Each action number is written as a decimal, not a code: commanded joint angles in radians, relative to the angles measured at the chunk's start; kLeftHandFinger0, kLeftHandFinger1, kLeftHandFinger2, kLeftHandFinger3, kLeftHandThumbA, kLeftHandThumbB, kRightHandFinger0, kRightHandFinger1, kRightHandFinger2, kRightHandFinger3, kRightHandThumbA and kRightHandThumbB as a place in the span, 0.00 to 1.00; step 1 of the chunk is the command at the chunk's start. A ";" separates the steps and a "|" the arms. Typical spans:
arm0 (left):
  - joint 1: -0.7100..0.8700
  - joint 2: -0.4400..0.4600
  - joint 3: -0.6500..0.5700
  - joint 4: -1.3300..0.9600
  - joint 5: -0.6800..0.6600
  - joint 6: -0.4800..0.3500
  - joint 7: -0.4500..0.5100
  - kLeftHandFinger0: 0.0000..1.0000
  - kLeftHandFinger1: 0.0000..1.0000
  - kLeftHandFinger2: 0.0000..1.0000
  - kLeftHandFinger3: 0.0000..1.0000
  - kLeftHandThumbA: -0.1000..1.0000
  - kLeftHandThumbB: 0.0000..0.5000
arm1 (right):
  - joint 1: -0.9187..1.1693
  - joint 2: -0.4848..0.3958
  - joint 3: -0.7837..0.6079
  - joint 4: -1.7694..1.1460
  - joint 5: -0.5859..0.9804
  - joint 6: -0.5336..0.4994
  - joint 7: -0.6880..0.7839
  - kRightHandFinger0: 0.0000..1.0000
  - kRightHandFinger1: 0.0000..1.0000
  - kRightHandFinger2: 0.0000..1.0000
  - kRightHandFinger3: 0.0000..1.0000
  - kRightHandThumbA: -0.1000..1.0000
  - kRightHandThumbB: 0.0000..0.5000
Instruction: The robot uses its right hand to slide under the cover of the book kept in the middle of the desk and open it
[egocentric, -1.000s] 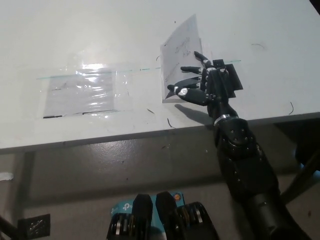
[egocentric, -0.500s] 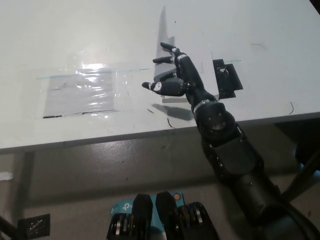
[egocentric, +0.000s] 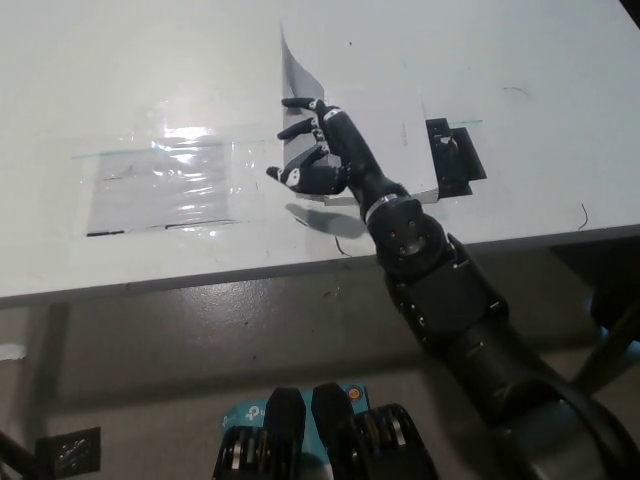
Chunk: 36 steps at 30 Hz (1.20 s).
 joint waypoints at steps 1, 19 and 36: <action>-0.007 0.015 -0.015 -0.024 0.027 -0.007 0.011 0.53 0.50 0.45 0.50 0.64 0.00 | -0.088 0.009 0.016 0.021 -0.045 -0.090 0.005 0.43 0.54 0.59 0.84 0.88 0.26; -0.045 0.023 -0.041 -0.013 0.024 0.008 0.003 0.55 0.50 0.44 0.47 0.61 0.00 | -0.265 0.034 0.354 0.199 -0.296 -0.085 0.183 0.50 0.54 0.67 0.84 1.00 0.44; -0.050 0.030 -0.052 0.003 0.043 0.003 0.013 0.51 0.48 0.38 0.32 0.63 0.00 | -0.250 0.032 0.420 0.188 -0.369 -0.092 0.229 0.56 0.63 0.75 0.96 1.00 0.41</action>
